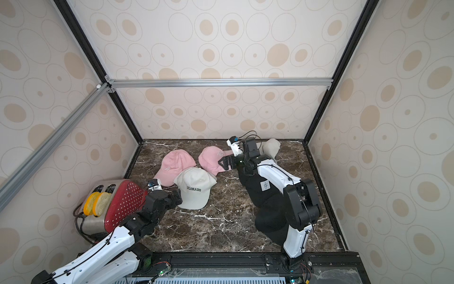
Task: Stack the baseball caps by color
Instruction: Place the baseball cap on the baseball cap, then pick up the baseball cap from the center of the board.
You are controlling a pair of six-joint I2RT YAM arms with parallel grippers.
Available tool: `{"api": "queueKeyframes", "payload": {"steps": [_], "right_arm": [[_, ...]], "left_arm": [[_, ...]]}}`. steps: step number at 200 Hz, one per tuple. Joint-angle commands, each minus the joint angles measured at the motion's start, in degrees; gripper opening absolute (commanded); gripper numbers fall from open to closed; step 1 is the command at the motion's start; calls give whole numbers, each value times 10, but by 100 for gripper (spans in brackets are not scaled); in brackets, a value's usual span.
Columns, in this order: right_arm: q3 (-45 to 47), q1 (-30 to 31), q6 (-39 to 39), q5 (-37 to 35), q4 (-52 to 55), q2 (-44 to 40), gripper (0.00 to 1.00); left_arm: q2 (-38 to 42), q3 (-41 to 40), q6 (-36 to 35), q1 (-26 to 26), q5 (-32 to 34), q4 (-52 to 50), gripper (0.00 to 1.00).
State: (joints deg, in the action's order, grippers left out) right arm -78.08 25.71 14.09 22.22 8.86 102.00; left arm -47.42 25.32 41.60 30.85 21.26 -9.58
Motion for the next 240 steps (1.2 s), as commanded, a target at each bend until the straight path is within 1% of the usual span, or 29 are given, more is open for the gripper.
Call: {"api": "queueKeyframes", "payload": {"steps": [1,13,31,39,51,82,100,118,136,156,175,187,208,226,240], "right_arm": [[1,-31,-52,-113,47,-25,100],[-12,-59,-65,-146,71,-25,100],[-19,-107,-39,-147,85,-23,99],[-14,-142,-25,-142,83,-24,99],[-5,-174,-13,-147,75,-25,92],[-1,-233,-8,-140,78,-10,89],[3,-262,18,-103,70,4,87],[7,-288,55,-30,39,27,82],[-12,-296,80,16,29,58,81],[-32,-296,113,66,7,93,80],[-36,-296,143,65,-20,114,79],[-38,-296,149,66,-35,123,79],[-42,-296,165,92,-72,137,78],[-55,-293,166,94,-76,149,76],[-65,-291,160,87,-73,158,74]], "left_arm": [[-23,25,-42,-2,-22,48,99],[-46,34,-50,-2,-36,61,99],[-86,55,-46,-2,-46,54,99],[-105,68,-41,-2,-49,43,99],[-133,89,-43,-2,-52,28,99],[-181,122,-46,-2,-56,-3,99],[-187,123,-48,-2,-93,12,99],[-198,129,-67,-2,-171,36,99],[-197,126,-69,-2,-202,52,99],[-175,115,-78,-2,-191,58,99],[-156,121,-84,-2,-167,28,99],[-150,124,-80,-2,-156,11,99],[-141,116,-79,-2,-168,22,99],[-142,112,-91,-2,-198,43,99],[-144,116,-91,-2,-205,46,99]]}}
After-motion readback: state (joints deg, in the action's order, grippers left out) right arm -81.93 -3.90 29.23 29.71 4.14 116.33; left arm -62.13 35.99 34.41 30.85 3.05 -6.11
